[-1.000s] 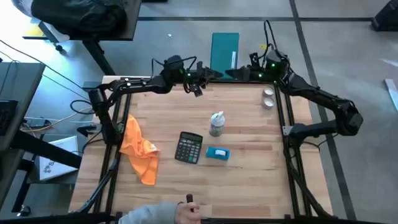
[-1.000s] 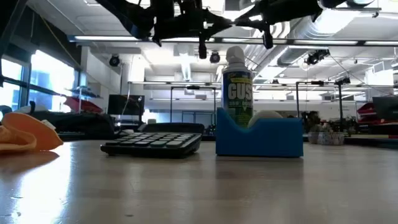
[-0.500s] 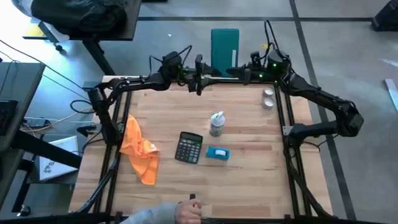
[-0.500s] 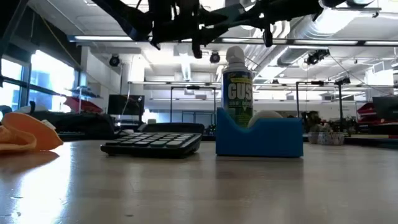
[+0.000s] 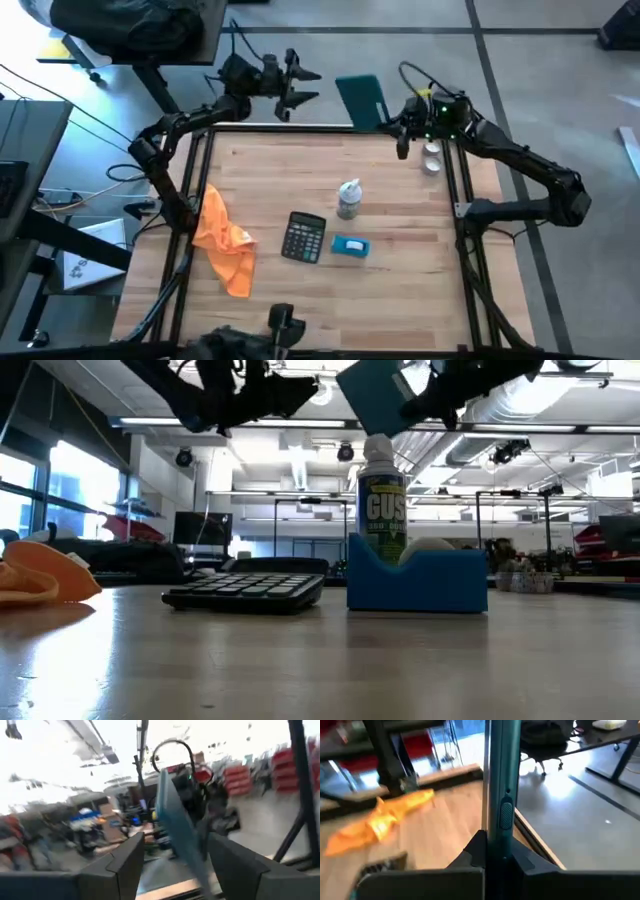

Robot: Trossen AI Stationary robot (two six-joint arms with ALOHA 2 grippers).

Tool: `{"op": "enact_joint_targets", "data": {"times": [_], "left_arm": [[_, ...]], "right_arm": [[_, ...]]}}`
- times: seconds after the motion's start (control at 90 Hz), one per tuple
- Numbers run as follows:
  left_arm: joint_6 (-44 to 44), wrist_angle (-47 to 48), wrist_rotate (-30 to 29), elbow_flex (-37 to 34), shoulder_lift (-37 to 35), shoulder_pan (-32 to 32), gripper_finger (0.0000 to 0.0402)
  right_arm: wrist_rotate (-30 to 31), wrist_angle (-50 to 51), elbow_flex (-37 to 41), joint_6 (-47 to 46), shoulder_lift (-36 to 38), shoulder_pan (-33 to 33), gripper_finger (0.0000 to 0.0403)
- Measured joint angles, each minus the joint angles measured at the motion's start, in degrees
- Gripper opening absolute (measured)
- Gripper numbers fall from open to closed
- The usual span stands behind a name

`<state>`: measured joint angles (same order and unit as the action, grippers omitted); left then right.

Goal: Apply microfiber cloth
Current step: Spray the back of the cellphone with spray bottle

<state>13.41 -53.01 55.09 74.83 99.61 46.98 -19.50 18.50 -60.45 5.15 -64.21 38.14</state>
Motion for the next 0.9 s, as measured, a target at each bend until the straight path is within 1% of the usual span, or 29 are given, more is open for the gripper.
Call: {"op": "enact_joint_targets", "data": {"times": [0.111, 0.211, 0.344, 0.411, 0.467, 0.556, 0.689, 0.9], "left_arm": [[10.7, -1.0, 0.4, 0.0, 0.0, -0.1, 0.0197], [14.3, -1.0, 0.6, 0.0, 0.0, -0.5, 0.0197], [14.0, -1.0, 0.5, 0.0, 0.0, -0.6, 0.0198], [13.5, -1.1, 0.6, 0.0, 0.0, -0.6, 0.0200], [13.5, -1.2, 0.6, 0.0, 0.0, -0.7, 0.0205], [13.5, -1.2, 0.5, 0.0, 0.0, -1.2, 0.0215], [13.5, -2.6, 2.7, 0.0, 0.0, -2.0, 0.0229], [11.2, -2.9, 0.3, 0.0, 0.0, -4.1, 0.0233]], "right_arm": [[-0.6, 0.6, 0.0, 1.7, -0.1, -1.2, 0.0000], [-0.6, 0.6, 0.0, 3.7, -0.1, -2.6, 0.0000], [0.5, 0.8, 0.0, 3.9, -0.5, -4.5, 0.0000], [2.4, 1.1, 0.0, 3.9, -0.4, -5.3, 0.0000], [3.8, 1.3, 0.0, 3.9, -0.4, -5.6, 0.0000], [4.0, 1.7, 0.0, 3.9, -0.4, -5.8, 0.0000], [5.8, 0.8, 0.0, 4.1, -0.4, -6.3, 0.0000], [4.4, -4.5, -0.1, 5.8, -1.5, -6.4, 0.0000]]}}
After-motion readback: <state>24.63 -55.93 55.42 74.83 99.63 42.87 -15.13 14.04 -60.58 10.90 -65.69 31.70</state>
